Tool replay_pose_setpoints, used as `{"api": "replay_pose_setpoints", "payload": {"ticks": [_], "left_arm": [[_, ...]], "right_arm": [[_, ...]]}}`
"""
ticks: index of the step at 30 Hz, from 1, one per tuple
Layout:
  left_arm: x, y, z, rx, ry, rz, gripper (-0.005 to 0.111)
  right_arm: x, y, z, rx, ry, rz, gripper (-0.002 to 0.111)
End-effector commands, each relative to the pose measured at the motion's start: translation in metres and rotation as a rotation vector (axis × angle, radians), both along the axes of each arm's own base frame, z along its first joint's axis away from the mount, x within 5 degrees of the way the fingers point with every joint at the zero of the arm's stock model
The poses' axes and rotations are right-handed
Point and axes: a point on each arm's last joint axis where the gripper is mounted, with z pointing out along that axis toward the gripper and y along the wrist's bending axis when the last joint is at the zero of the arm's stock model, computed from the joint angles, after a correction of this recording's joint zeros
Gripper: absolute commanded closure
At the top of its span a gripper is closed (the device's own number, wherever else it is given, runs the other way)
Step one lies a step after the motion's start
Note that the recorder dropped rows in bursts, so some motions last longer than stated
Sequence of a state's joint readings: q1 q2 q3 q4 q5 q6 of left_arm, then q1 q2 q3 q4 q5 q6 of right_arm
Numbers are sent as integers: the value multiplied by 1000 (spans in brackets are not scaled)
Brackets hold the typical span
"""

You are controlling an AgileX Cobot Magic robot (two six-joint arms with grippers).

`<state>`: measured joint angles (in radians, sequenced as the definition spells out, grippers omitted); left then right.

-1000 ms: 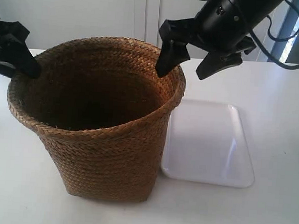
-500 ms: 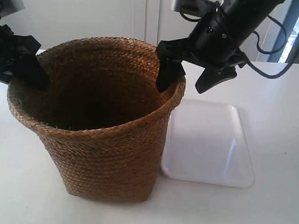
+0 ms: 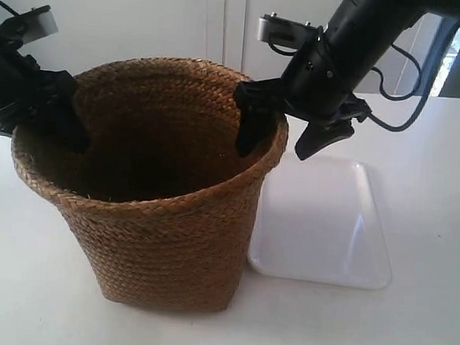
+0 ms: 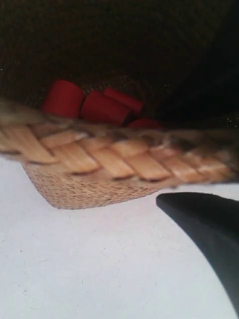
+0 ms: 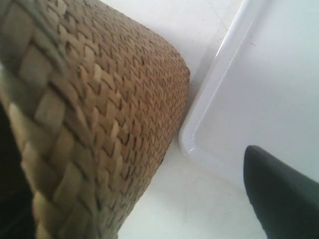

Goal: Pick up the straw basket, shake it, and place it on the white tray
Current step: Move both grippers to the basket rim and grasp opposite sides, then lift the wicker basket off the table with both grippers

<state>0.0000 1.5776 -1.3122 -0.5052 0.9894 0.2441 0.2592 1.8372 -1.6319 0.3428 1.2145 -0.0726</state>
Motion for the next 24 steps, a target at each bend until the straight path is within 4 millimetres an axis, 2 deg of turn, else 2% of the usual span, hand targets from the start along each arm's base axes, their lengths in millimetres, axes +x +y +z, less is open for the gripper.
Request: {"api": "replay_pose_setpoints", "payload": {"ticks": [1,3,5,7,12,14,19,24], "left_arm": [[-1,-2,1,-5,-1,-28,57],[-1,-2,1,-4,-4,-26,57],[0,-2,1,-6,-10,-22,58],[0,-2,2,-12,-9,-18,64],[1,-3,2,-22,-18,-10,95],[1,-3,2,-24,-20,-9,107],[1,-3,5,-26,-37,4,107],[-6,-1,27,-25,-151,57,107]], "right_arm": [[1,1,2,11,-11,-3,30],[1,3,3,29,-9,-6,35],[1,4,3,50,-8,-10,44],[1,6,3,68,-6,-14,59],[2,7,3,81,-2,-16,108],[1,7,3,79,3,-12,108],[-2,5,10,70,-20,-10,108],[-11,4,34,10,-178,-31,108]]}}
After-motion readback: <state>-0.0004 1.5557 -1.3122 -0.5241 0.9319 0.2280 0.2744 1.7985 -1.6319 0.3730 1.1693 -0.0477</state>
